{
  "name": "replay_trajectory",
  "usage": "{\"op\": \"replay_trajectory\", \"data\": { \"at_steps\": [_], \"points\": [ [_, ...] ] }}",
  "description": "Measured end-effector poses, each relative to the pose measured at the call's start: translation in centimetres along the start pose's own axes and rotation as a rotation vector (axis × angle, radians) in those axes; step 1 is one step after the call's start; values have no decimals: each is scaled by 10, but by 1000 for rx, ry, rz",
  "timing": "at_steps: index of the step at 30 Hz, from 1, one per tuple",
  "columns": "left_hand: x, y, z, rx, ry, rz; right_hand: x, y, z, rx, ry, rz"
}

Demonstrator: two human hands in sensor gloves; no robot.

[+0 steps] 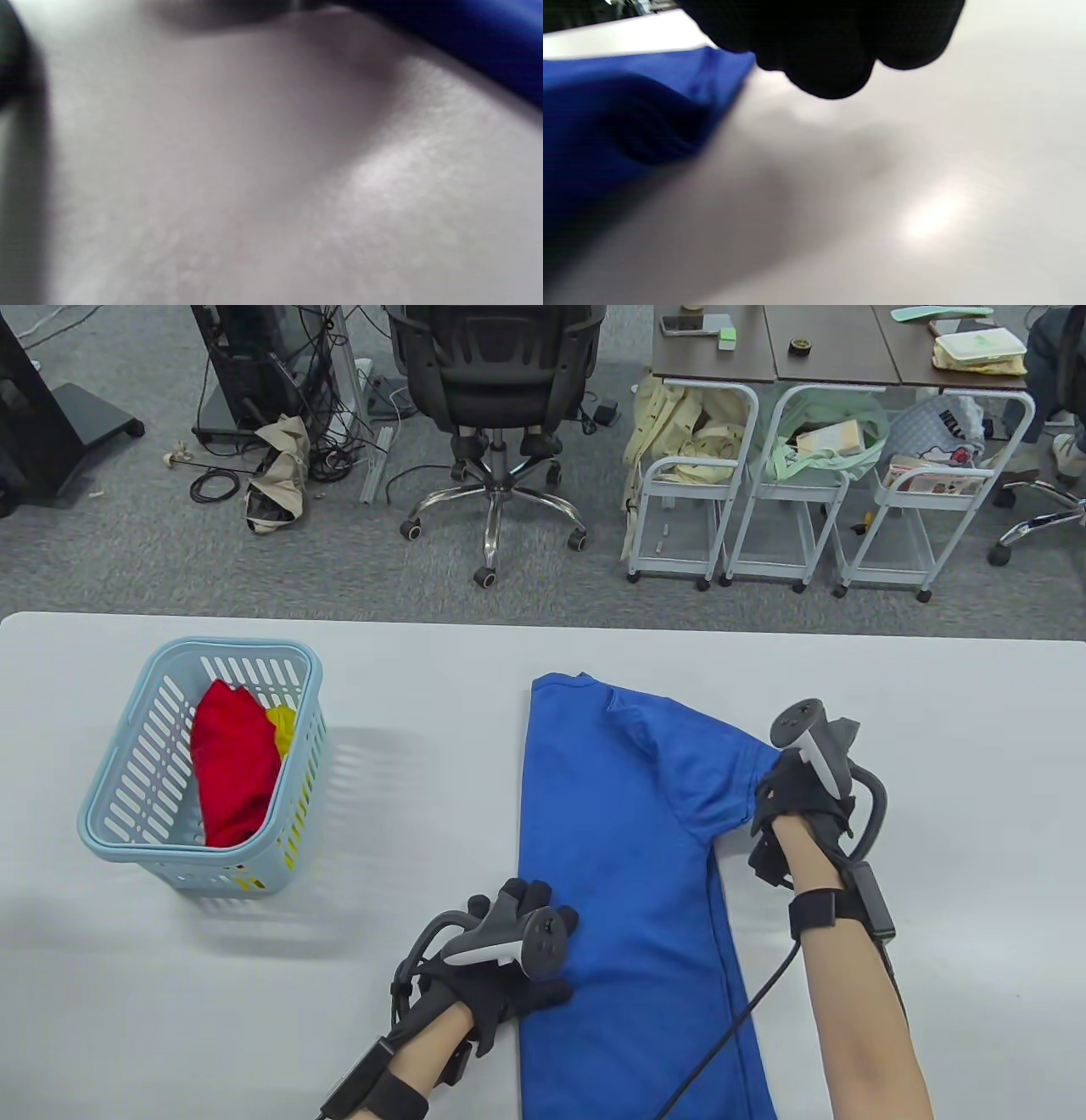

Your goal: Roll t-shirt into tight roll

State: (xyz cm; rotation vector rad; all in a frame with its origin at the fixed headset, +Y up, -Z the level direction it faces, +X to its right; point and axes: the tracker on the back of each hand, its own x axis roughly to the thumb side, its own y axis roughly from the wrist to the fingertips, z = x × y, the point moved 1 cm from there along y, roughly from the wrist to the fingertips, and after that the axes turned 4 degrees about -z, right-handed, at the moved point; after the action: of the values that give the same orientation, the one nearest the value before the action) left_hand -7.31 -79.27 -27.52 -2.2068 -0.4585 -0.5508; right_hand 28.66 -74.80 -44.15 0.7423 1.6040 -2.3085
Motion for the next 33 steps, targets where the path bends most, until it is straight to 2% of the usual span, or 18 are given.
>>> {"op": "replay_trajectory", "data": {
  "at_steps": [3, 6, 8, 10, 12, 15, 16, 20, 25, 29, 33],
  "points": [
    [4, 0, 3, 16, 4, 6, -2, -7, 1, 5, 27, -60],
    [9, 3, 7, 58, -23, 7, 23, -21, 1, 19, 11, -234],
    [12, 9, 8, 72, 5, 10, 48, -32, 8, 74, -15, -393],
    [12, 15, 5, 36, 53, 38, 77, -46, 26, 203, -53, -574],
    [8, 16, 0, -21, 71, 66, 91, -51, 43, 296, -189, -653],
    [5, 11, -3, -33, 60, 50, 91, -38, 59, 282, -409, -507],
    [4, 10, -4, -39, 56, 47, 88, -33, 59, 299, -417, -484],
    [3, 11, -5, -56, 43, 40, 61, -3, 49, 292, -235, -279],
    [3, 11, -5, -65, 35, 34, 38, 12, 34, 261, -284, -124],
    [2, 11, -5, -67, 31, 31, 27, 15, 19, 206, -126, -87],
    [2, 12, -5, -66, 28, 29, 37, 11, 18, 198, -92, -158]
  ]
}}
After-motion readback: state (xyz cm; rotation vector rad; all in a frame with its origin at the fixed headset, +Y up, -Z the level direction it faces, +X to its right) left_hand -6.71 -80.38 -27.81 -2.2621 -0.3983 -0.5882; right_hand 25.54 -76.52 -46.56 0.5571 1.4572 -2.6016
